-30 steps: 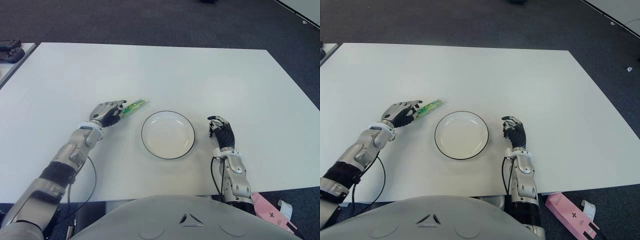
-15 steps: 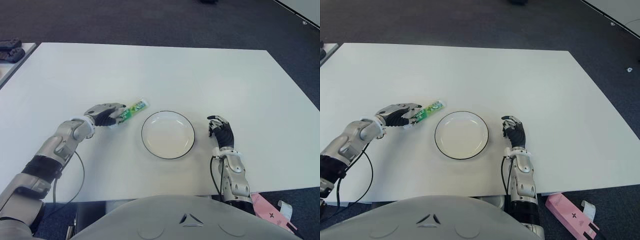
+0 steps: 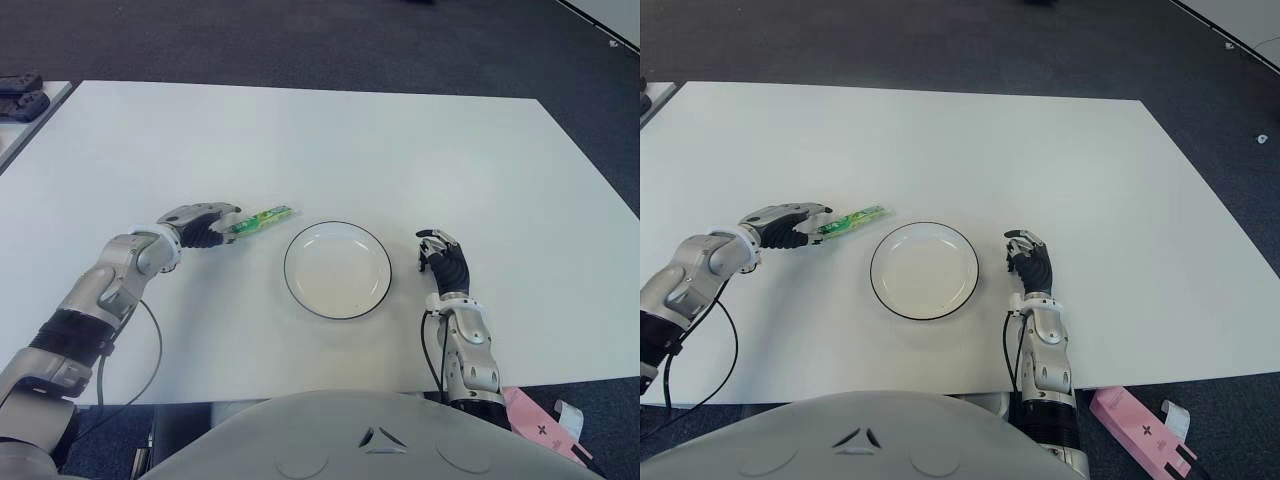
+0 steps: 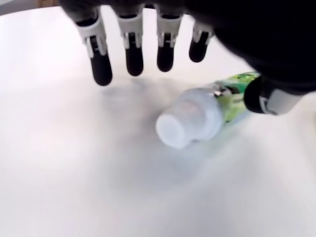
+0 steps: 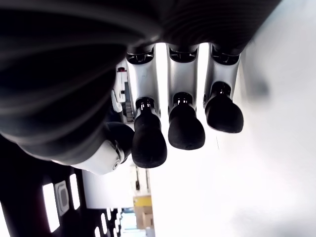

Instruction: Put the toothpaste on the table into the plate.

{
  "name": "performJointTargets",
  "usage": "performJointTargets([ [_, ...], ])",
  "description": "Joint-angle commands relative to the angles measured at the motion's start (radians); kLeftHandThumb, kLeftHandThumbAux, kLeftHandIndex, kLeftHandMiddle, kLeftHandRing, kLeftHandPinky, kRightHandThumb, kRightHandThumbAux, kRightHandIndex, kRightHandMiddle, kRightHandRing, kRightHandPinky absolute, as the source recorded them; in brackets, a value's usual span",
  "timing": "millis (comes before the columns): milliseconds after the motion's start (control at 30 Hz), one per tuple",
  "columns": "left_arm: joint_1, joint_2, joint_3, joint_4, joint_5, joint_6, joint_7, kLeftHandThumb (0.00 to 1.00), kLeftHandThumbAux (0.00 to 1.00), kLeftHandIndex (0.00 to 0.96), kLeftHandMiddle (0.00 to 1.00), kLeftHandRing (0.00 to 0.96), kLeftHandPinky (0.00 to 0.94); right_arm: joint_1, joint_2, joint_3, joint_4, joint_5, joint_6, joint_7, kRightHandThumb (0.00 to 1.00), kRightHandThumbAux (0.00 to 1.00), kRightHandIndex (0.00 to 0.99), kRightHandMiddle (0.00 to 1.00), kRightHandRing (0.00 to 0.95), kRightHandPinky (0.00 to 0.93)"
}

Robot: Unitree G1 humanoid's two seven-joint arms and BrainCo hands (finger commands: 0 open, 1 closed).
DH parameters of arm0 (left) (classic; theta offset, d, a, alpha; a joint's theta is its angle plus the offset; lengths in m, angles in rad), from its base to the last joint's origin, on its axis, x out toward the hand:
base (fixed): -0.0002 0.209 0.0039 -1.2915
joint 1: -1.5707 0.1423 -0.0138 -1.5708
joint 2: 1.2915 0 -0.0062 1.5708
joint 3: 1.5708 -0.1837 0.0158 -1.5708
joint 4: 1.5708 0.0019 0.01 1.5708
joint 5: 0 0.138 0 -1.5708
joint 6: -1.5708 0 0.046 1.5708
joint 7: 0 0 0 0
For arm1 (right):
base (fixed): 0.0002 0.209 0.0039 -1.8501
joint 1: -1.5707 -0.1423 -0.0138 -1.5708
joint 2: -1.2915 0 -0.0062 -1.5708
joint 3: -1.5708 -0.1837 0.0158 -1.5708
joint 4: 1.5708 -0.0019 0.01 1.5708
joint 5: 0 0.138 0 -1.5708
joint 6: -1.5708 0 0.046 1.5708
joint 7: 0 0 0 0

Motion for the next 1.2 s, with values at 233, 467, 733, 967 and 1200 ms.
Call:
performJointTargets([
  [233,0.008,0.007,-0.012,-0.011,0.028,-0.018,-0.012,0.436,0.261,0.024,0.146,0.169,0.219,0.026,0.011,0.004,0.035,0.002,0.033,-0.006,0.701,0.727,0.437,0.787,0.779,0.773],
  [467,0.013,-0.024,-0.055,0.003,0.057,-0.011,-0.023,0.444,0.256,0.018,0.141,0.158,0.215,0.032,0.015,0.007,0.022,0.001,0.043,-0.013,0.700,0.727,0.437,0.786,0.780,0.775],
  [733,-0.006,-0.035,-0.101,0.007,0.085,0.006,-0.080,0.461,0.266,0.017,0.139,0.157,0.219,0.043,0.018,0.011,0.010,-0.001,0.046,-0.020,0.700,0.727,0.437,0.789,0.782,0.781],
  [967,0.002,-0.047,-0.139,-0.019,0.106,0.032,-0.122,0.449,0.270,0.013,0.157,0.175,0.242,0.052,0.018,0.011,0.005,-0.001,0.044,-0.021,0.700,0.727,0.437,0.791,0.785,0.779],
  [1200,-0.012,-0.045,-0.184,-0.041,0.137,0.028,-0.185,0.419,0.271,0.009,0.173,0.203,0.273,0.061,0.018,0.014,0.002,-0.006,0.029,-0.020,0.700,0.727,0.437,0.794,0.786,0.782],
])
